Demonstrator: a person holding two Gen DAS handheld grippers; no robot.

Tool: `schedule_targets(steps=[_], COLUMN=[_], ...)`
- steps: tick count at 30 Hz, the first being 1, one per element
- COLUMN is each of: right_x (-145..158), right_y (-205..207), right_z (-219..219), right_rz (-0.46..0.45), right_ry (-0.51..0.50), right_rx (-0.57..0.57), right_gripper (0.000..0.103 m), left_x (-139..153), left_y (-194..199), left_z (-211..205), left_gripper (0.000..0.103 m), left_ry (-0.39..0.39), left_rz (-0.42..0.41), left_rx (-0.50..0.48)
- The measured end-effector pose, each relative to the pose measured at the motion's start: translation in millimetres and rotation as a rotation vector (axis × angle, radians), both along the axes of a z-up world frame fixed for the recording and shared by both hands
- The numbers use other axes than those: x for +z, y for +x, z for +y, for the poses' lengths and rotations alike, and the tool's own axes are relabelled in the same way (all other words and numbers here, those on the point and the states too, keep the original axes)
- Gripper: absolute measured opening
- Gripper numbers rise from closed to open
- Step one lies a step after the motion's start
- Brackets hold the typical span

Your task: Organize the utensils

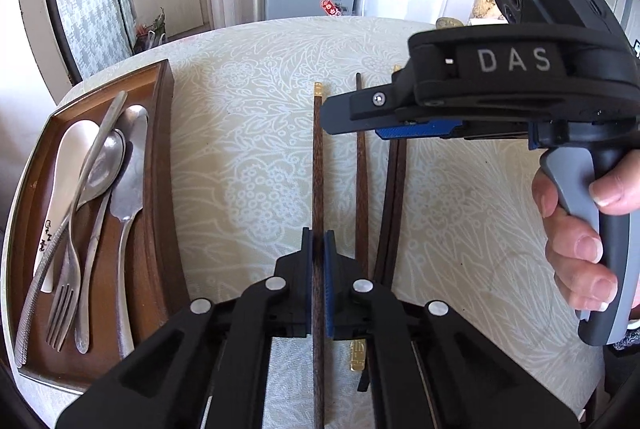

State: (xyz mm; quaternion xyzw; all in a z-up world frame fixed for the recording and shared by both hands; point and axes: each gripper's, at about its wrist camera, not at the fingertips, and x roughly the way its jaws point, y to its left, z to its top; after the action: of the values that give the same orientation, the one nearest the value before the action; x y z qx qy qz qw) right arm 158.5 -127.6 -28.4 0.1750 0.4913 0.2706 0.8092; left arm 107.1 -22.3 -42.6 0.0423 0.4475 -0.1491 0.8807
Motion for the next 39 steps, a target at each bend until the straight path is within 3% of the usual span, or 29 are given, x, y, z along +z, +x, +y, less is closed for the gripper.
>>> schedule_targets(steps=[11, 16, 21, 31, 37, 39], right_x=[0, 1, 9, 40, 37, 32], right_y=[1, 0, -5, 5, 27, 33], right_z=[9, 19, 30, 103, 156, 168], right_rz=[0.012, 0.024, 0.008, -0.025, -0.020, -0.020], right_ry=[0.032, 0.055, 0.061, 0.076, 0.070, 0.057], right_rx=[0.003, 0.023, 0.022, 0.092, 0.141, 0.145], right_gripper=[0.056, 0.043, 0.016, 0.013, 0.011, 0.011], left_x=[21, 31, 39, 62, 57, 54], left_y=[-12, -22, -28, -26, -11, -8], left_z=[7, 9, 19, 79, 119, 128], left_gripper=[0.005, 0.005, 0.006, 0.006, 0.007, 0.015], left_ry=[-0.055, -0.078, -0.086, -0.086, -0.065, -0.067], left_rz=[-0.067, -0.097, -0.123, -0.172, -0.143, -0.141], left_rx=[0.008, -0.001, 0.004, 0.079, 0.125, 0.146])
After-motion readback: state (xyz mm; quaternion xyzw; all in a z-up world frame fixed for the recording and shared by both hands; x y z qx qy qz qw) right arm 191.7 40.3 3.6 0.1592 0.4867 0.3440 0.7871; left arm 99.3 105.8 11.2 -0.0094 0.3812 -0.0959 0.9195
